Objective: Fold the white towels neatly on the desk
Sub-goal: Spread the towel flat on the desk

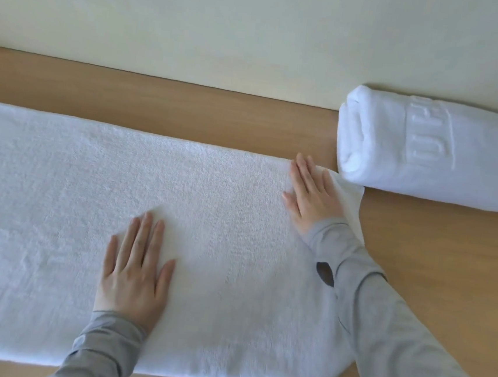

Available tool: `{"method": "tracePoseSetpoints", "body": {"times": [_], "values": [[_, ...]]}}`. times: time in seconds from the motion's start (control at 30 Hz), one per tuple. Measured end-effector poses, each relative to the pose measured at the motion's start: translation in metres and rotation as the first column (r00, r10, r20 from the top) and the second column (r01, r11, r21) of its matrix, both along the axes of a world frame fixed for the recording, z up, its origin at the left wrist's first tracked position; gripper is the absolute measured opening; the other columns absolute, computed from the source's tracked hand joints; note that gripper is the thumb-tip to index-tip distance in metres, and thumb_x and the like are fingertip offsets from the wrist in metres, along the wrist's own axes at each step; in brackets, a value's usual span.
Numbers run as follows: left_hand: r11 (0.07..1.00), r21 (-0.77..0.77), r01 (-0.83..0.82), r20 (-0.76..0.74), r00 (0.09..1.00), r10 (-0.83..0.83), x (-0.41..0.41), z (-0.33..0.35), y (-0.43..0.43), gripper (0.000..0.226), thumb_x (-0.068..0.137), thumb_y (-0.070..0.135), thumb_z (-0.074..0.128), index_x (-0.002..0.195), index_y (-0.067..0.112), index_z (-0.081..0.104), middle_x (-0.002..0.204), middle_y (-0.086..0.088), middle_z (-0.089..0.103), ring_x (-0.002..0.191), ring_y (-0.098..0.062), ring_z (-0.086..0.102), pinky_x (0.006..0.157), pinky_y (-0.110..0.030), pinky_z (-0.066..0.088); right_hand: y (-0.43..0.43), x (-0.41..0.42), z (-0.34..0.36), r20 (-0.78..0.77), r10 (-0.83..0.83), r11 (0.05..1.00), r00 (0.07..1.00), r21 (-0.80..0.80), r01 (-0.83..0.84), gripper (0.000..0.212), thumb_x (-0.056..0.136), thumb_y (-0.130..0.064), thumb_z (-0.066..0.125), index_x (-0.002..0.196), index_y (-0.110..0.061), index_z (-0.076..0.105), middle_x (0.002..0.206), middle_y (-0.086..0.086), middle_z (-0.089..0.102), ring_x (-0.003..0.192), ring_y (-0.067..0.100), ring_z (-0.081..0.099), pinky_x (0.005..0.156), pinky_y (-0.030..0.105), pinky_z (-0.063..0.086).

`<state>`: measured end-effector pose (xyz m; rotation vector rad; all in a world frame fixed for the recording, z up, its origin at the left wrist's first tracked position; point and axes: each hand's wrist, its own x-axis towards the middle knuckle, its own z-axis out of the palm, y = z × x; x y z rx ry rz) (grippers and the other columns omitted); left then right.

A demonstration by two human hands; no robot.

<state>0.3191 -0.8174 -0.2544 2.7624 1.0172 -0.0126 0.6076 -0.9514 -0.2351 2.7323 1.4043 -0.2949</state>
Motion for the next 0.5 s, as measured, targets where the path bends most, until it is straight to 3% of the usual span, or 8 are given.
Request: {"method": "tracePoseSetpoints", "body": {"times": [0.07, 0.17, 0.27, 0.33, 0.43, 0.5], "values": [[1.0, 0.003, 0.0, -0.003, 1.0, 0.0, 0.001, 0.001, -0.001, 0.063, 0.094, 0.044, 0.018, 0.148, 0.014, 0.024, 0.155, -0.005, 0.023, 0.144, -0.02, 0.018, 0.117, -0.045, 0.012, 0.005, -0.04, 0.008, -0.077, -0.073, 0.988, 0.994, 0.132, 0.082, 0.06, 0.099, -0.032, 0.027, 0.148, -0.005, 0.006, 0.158, 0.011, 0.0, 0.146, 0.025, -0.003, 0.119, 0.04, -0.002], [1.0, 0.002, -0.005, 0.0, 1.0, 0.005, 0.0, 0.001, -0.003, 0.064, 0.094, 0.046, 0.014, 0.148, 0.013, 0.023, 0.155, -0.006, 0.023, 0.143, -0.021, 0.019, 0.117, -0.046, 0.013, 0.005, -0.128, 0.009, -0.094, 0.018, 0.965, 0.995, 0.264, 0.007, 0.058, 0.095, -0.032, 0.028, 0.146, -0.003, 0.023, 0.155, 0.013, 0.018, 0.144, 0.029, 0.013, 0.117, 0.047, 0.011], [1.0, 0.01, 0.002, 0.007, 1.0, -0.002, 0.0, 0.002, -0.003, 0.066, 0.094, 0.048, 0.013, 0.148, 0.011, 0.025, 0.154, -0.008, 0.025, 0.143, -0.023, 0.021, 0.116, -0.047, 0.014, -0.007, -0.197, -0.001, -0.059, 0.155, 0.97, 0.986, 0.198, -0.141, 0.059, 0.092, -0.039, 0.032, 0.143, -0.009, 0.036, 0.153, 0.006, 0.029, 0.143, 0.022, 0.022, 0.11, 0.049, 0.031], [1.0, 0.017, -0.002, 0.009, 1.0, 0.002, 0.0, 0.002, -0.004, 0.065, 0.093, 0.046, 0.017, 0.148, 0.012, 0.025, 0.155, -0.008, 0.024, 0.143, -0.023, 0.02, 0.116, -0.046, 0.013, -0.023, -0.209, -0.003, -0.072, 0.159, 0.976, 0.985, 0.161, -0.146, 0.058, 0.091, -0.04, 0.035, 0.14, -0.011, 0.041, 0.151, 0.003, 0.033, 0.142, 0.019, 0.025, 0.106, 0.049, 0.036], [1.0, 0.016, -0.016, 0.02, 1.0, 0.016, 0.002, 0.001, -0.004, 0.064, 0.092, 0.046, 0.02, 0.148, 0.013, 0.024, 0.155, -0.006, 0.022, 0.144, -0.021, 0.017, 0.117, -0.044, 0.009, -0.059, -0.185, 0.003, -0.1, -0.035, 0.973, 0.994, 0.224, 0.057, 0.056, 0.092, -0.036, 0.037, 0.138, -0.006, 0.044, 0.149, 0.007, 0.036, 0.139, 0.025, 0.03, 0.108, 0.05, 0.029], [1.0, 0.018, -0.019, 0.019, 1.0, 0.019, 0.002, -0.001, -0.003, 0.065, 0.092, 0.046, 0.019, 0.148, 0.014, 0.023, 0.156, -0.005, 0.02, 0.144, -0.02, 0.015, 0.117, -0.043, 0.007, -0.089, -0.162, 0.007, -0.122, -0.249, 0.9, 0.961, 0.337, 0.276, 0.055, 0.091, -0.033, 0.041, 0.135, 0.0, 0.045, 0.144, 0.014, 0.042, 0.135, 0.03, 0.036, 0.109, 0.048, 0.027]]}}
